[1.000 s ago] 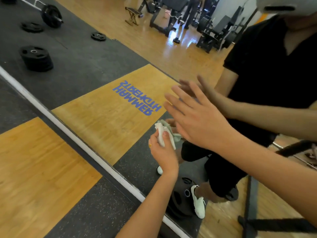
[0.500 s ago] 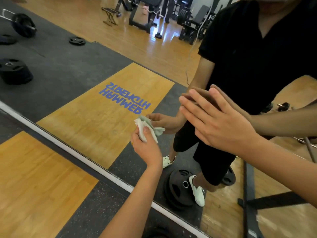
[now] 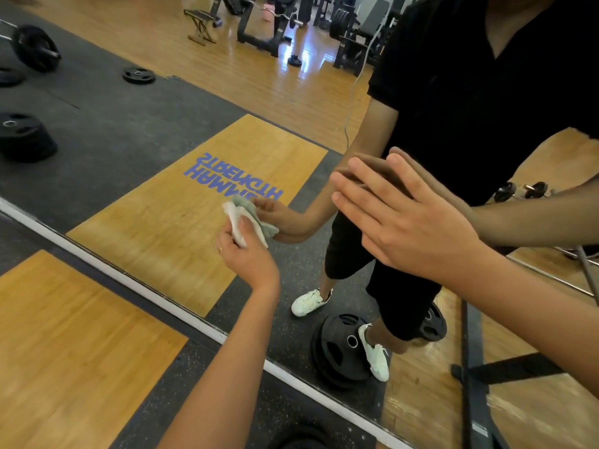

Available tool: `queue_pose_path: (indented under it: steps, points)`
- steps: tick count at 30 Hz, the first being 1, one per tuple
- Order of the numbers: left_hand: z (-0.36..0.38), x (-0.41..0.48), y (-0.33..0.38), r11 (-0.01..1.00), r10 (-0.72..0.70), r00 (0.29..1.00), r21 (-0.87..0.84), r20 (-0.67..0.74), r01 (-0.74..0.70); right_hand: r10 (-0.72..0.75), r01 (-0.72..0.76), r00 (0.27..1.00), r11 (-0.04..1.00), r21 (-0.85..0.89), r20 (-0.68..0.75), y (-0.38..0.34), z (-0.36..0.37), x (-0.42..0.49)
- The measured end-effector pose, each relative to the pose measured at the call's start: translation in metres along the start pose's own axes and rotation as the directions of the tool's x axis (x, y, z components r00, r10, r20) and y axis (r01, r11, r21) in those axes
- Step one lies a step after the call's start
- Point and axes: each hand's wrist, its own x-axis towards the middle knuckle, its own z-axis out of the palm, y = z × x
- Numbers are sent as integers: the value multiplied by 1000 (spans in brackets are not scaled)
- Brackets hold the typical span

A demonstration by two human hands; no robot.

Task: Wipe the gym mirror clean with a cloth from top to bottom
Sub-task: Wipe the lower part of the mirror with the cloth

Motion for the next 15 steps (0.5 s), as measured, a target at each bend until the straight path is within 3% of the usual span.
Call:
queue_pose_path:
  steps: [5, 12, 15]
  points:
    - [-14, 15, -10, 992, -93, 995, 91, 23, 91, 2, -2, 1000, 1000, -23, 1, 1, -2, 0]
    - [-6, 33, 15, 992, 109, 989, 48, 99, -114, -1, 1, 1000, 1000, -1, 28, 1, -3, 0]
    - [-17, 59, 5, 996, -32, 999, 85, -12, 33, 4, -2, 999, 999, -35, 36, 1, -3, -1]
